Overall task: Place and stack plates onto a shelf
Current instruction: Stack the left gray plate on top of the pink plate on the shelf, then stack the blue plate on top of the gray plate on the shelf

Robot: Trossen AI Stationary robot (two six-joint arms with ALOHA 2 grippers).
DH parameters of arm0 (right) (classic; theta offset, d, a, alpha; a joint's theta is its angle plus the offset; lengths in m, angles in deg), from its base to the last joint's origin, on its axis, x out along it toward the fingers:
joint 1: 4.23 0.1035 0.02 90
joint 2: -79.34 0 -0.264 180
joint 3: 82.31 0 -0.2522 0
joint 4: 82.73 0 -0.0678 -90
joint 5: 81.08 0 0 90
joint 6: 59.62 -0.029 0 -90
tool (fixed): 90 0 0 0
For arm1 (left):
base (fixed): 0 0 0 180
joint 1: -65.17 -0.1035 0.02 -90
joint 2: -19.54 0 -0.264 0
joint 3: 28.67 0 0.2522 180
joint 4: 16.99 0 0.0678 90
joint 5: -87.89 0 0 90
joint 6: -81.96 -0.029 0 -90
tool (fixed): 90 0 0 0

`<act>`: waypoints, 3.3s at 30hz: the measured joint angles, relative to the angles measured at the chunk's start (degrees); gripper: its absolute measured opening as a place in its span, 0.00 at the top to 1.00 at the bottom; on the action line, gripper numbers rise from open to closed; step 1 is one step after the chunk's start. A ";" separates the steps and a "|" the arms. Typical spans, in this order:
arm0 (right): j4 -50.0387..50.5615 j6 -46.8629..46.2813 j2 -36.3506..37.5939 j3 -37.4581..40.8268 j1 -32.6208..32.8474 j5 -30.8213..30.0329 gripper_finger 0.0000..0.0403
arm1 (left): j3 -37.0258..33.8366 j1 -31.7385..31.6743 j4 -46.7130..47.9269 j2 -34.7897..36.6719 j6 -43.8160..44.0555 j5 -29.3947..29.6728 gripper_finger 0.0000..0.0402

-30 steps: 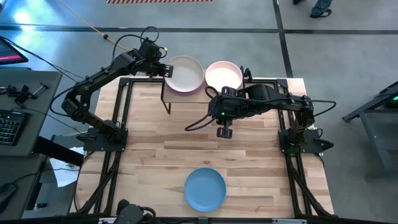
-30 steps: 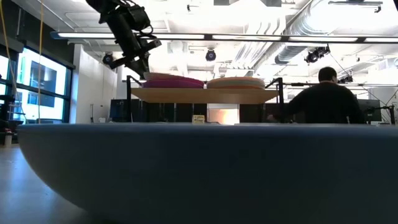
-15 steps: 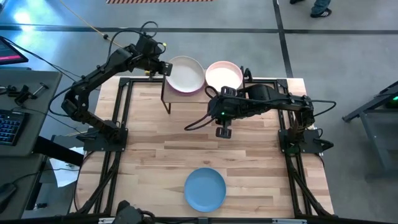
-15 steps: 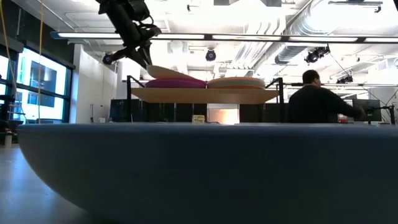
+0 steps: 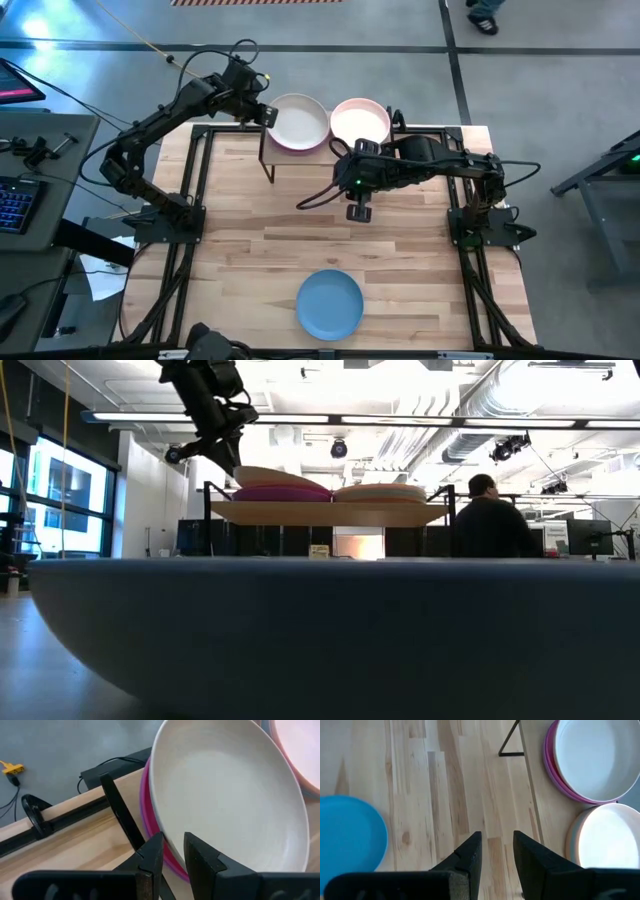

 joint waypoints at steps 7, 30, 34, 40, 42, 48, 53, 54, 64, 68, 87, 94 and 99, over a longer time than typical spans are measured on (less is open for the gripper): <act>-0.60 0.00 0.00 0.00 0.01 -0.01 0.77 | -0.01 -0.09 0.20 -0.57 -0.50 -1.07 0.84; -0.60 -0.46 0.00 0.00 0.00 -4.31 0.77 | -0.04 0.46 1.33 -4.09 5.14 2.05 0.84; -0.60 -0.45 0.00 0.00 0.00 -4.31 0.77 | -0.04 0.46 1.25 -3.13 4.81 1.67 0.84; 0.37 -2.60 0.00 0.00 -0.01 -2.43 0.77 | -0.04 1.36 4.22 1.10 1.66 -1.44 0.84; 1.64 -4.60 0.00 0.00 0.01 0.00 0.77 | -0.04 2.53 6.41 3.04 0.42 -1.22 0.84; 4.00 -7.84 -2.05 -0.02 0.74 4.80 0.77 | -0.22 9.29 13.25 8.01 0.09 -0.11 0.84; 3.79 -6.49 -6.03 -0.02 1.64 11.83 0.77 | -0.26 16.86 17.95 10.87 1.89 1.68 0.84; 3.75 -6.44 -6.87 -0.02 1.81 12.88 0.77 | -0.26 18.44 18.80 11.40 2.66 2.70 0.84; 1.84 -3.30 -11.38 0.00 4.03 17.19 0.77 | -0.28 33.29 28.56 16.67 13.28 10.95 0.84; 1.70 -3.15 -12.78 0.00 5.14 16.86 0.77 | -0.28 39.84 30.93 18.93 18.72 13.98 0.84; -5.04 -3.42 -26.50 0.00 8.74 22.01 0.77 | -0.28 64.38 35.48 23.02 32.18 22.71 0.84; -6.95 -3.41 -29.89 0.00 9.10 21.93 0.77 | -0.28 70.08 35.40 23.02 33.65 23.05 0.84; -9.08 -3.56 -30.77 0.00 10.24 20.49 0.77 | -0.28 73.55 35.28 23.02 35.07 23.13 0.84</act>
